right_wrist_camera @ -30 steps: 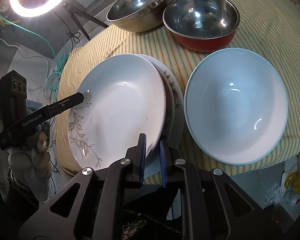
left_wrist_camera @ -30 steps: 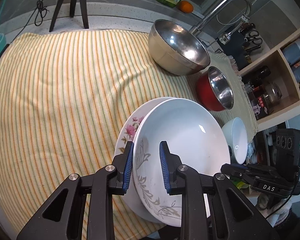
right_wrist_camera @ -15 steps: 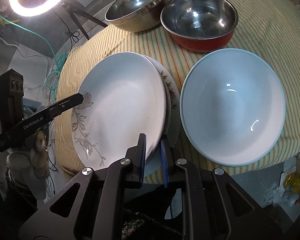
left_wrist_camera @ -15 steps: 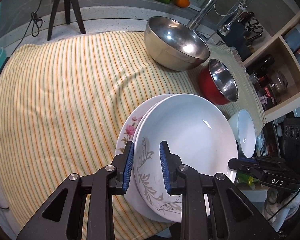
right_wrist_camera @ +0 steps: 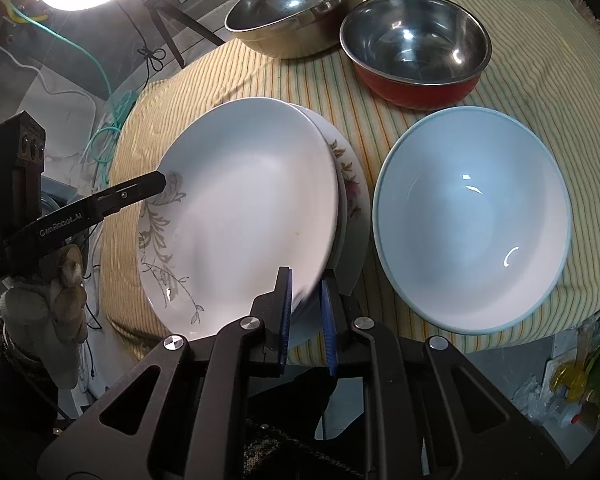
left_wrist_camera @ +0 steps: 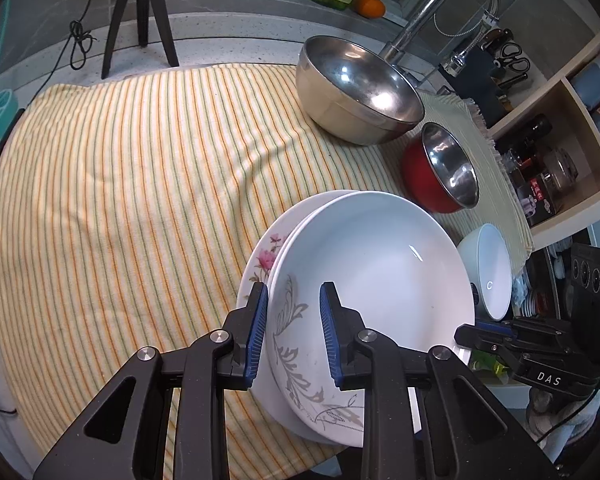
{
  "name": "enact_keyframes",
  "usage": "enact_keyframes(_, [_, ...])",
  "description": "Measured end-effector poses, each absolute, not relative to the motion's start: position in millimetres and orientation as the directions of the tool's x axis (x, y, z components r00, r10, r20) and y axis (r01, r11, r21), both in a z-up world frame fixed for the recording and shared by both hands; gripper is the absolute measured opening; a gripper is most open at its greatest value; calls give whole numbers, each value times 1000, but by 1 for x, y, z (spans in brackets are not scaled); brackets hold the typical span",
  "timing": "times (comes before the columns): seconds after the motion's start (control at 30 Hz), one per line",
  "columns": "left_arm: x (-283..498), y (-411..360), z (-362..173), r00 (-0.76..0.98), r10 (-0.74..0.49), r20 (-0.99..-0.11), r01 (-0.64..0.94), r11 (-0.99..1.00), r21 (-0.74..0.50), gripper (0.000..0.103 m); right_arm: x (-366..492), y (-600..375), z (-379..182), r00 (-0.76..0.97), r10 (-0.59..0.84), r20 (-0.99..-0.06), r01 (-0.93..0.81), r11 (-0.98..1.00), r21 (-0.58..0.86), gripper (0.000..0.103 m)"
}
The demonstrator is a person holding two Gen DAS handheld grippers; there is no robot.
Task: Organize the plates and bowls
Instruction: 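Lower the white gold-leaf plate onto the pink-rose plate stack, then open both grippers to release the plate on the stack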
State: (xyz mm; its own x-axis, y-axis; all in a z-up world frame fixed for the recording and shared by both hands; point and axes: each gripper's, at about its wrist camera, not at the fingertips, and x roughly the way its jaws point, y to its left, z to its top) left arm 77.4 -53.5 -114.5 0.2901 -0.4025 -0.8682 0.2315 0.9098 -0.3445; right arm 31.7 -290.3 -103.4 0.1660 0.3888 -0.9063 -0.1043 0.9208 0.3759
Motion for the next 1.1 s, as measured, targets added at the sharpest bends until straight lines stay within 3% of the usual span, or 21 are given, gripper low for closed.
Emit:
enact_keyframes(0.17, [76,-51,-107,306,-404,-862,230,910,-345,23,29,-295,-100,170,407,-898,-103,913,394,19])
enact_keyframes(0.33, [77,-49,-98,323,-412,-852,223,908,-355,23,25,-298,-88,194,429,-882,-122,903,412,38])
enact_keyframes(0.6, [87,-43,-83,350,-451,-821,199,892,-406,36,33,-307,-61,250,468,-848,-142,884,446,50])
enact_keyframes(1.1, [139,-42,-52,414,-479,-774,239,878,-415,36,108,-310,-1,419,517,-747,-100,844,528,50])
